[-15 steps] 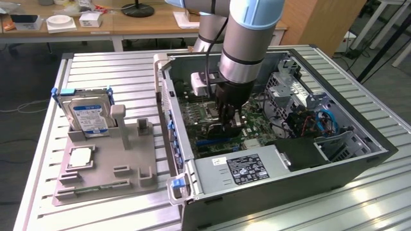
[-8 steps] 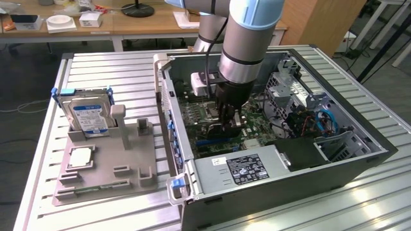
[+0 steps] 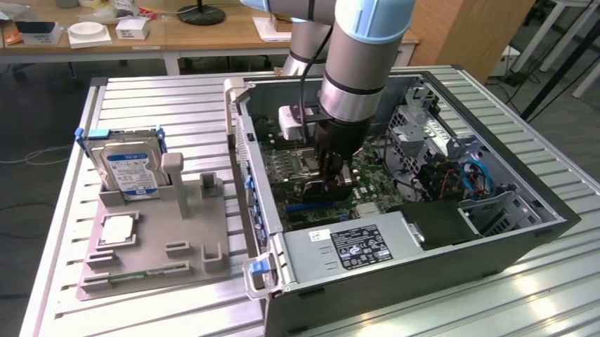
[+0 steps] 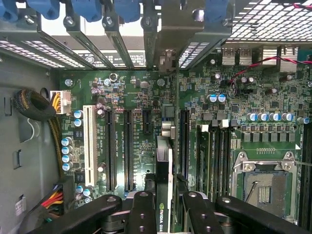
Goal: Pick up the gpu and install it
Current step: 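Insert the gpu into the slot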
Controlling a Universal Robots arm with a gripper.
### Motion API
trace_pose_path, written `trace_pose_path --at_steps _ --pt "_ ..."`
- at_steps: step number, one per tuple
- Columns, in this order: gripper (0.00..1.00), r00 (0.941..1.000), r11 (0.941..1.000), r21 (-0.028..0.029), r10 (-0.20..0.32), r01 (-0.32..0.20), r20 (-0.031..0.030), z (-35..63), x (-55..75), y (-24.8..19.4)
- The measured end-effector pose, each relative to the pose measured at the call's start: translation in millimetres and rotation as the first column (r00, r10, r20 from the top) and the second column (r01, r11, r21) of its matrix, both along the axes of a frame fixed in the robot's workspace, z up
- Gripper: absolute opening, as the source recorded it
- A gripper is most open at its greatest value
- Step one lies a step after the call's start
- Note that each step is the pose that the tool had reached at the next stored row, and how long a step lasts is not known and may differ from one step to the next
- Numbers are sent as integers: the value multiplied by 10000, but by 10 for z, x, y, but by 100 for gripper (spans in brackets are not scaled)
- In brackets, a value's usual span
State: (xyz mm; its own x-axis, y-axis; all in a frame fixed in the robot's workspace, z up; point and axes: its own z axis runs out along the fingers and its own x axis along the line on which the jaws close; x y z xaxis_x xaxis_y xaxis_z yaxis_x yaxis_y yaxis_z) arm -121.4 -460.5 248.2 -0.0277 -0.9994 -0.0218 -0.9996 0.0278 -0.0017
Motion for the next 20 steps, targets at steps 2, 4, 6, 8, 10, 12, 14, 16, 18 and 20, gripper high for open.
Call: trace_pose_path --at_steps 2,4,6,8,10,12,14,16,18,20 --pt "26 10000 10000 -4 1 -1 -1 0 0 0" --pt "26 10000 10000 -7 1 -1 0 0 0 0" --pt "26 10000 10000 -7 1 -1 0 0 1 -1" --pt "26 10000 10000 -7 0 0 -2 0 8 -2" --pt "26 10000 10000 -6 0 0 -1 -1 17 -3" --pt "26 10000 10000 -10 -1 1 0 0 20 -3" --pt "26 10000 10000 -9 1 -1 -1 0 29 -2" --pt "26 10000 10000 -9 -2 2 -3 0 47 -3" --pt "26 10000 10000 -12 -1 1 0 0 52 -3" --pt "26 10000 10000 -39 1 -1 0 -1 54 -3"
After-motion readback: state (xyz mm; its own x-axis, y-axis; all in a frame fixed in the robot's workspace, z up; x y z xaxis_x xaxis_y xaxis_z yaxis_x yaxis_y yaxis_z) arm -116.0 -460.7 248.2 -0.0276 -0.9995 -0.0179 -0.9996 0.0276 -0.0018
